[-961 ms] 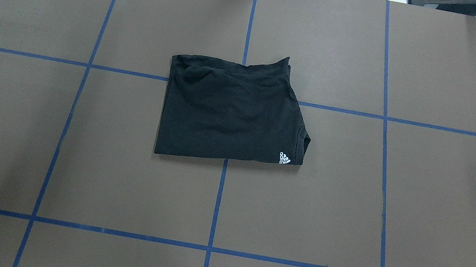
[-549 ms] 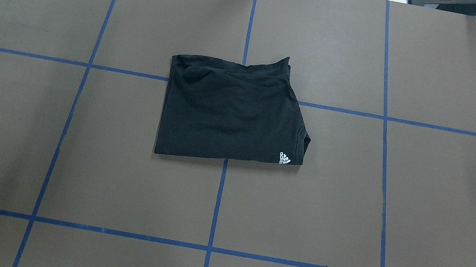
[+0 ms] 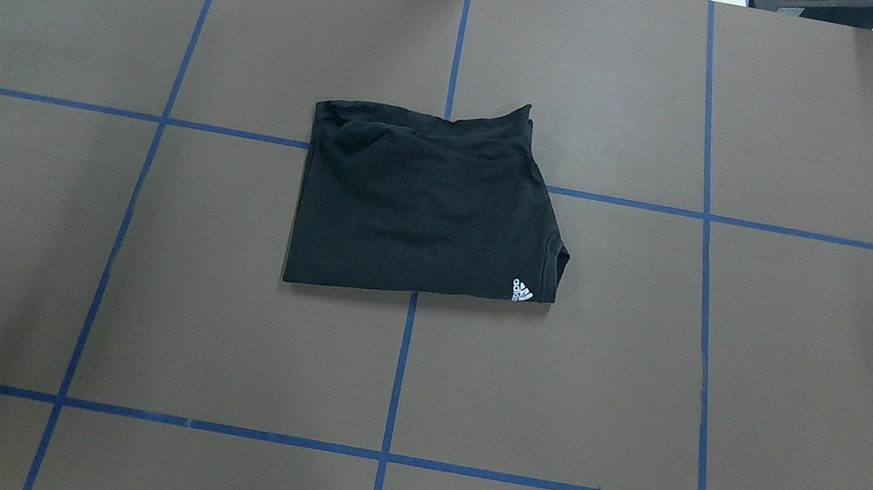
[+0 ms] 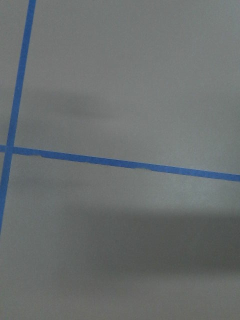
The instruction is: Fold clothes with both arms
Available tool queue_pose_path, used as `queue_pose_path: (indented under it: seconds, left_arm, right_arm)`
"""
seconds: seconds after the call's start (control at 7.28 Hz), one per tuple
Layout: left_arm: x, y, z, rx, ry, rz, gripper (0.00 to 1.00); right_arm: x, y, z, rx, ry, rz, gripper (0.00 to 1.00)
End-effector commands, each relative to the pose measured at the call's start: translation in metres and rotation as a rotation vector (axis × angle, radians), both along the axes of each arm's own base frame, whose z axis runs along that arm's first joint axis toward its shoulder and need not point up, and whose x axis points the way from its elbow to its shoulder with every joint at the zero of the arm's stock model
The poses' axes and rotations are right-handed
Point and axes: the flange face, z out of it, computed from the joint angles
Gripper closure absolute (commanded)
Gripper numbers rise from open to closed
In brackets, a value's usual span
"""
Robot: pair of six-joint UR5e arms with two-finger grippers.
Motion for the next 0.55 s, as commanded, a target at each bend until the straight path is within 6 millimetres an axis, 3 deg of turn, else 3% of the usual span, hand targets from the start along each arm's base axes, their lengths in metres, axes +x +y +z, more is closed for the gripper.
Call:
queue_pose_path:
  seconds: [0.0,0.41]
  left_arm:
    - [0.0,-0.0001,-0.0007,0.001,0.0,0.0,0.0]
    - [0.0,-0.0014,-0.0061,0.015,0.0,0.001,0.0]
  right_arm:
    - [-0.0007,-0.0004,-0.0025,0.005,-0.009,0.0,0.0]
    - [-0.0008,-0.0011,-0.0031,0.007,-0.01,-0.001,0.0]
